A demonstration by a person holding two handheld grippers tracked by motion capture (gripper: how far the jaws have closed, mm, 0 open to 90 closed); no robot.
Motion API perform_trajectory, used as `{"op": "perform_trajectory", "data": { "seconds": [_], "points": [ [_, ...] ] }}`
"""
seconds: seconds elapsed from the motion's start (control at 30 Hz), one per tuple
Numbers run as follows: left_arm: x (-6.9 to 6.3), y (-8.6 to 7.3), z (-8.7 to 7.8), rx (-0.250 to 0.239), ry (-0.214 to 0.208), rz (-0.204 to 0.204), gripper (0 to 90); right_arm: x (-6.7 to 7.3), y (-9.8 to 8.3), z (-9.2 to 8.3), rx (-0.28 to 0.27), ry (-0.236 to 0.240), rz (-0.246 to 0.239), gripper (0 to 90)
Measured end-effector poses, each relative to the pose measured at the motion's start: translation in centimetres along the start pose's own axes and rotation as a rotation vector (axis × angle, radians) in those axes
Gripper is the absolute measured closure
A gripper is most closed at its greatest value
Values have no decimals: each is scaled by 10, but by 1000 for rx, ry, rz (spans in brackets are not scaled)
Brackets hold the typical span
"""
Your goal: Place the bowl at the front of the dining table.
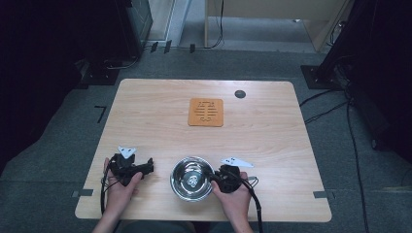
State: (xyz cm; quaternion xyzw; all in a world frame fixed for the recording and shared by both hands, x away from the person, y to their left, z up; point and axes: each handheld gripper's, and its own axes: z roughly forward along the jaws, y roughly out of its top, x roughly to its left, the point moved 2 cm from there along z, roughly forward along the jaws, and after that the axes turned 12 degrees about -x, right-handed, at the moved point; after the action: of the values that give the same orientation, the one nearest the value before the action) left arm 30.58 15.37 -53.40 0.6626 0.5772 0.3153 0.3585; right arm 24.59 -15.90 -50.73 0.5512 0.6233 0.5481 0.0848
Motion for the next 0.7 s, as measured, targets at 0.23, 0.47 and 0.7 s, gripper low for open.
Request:
{"op": "perform_trajectory", "data": {
  "seconds": [0.23,0.47,0.7],
  "points": [
    [0,0,0,0,0,0,0,-3,7,-1,-6,-6,1,874],
    [0,0,0,0,-1,0,0,-7,17,-2,-17,-15,17,874],
    [0,0,0,1,-1,1,0,-9,25,0,-33,-16,35,874]
  ]
}}
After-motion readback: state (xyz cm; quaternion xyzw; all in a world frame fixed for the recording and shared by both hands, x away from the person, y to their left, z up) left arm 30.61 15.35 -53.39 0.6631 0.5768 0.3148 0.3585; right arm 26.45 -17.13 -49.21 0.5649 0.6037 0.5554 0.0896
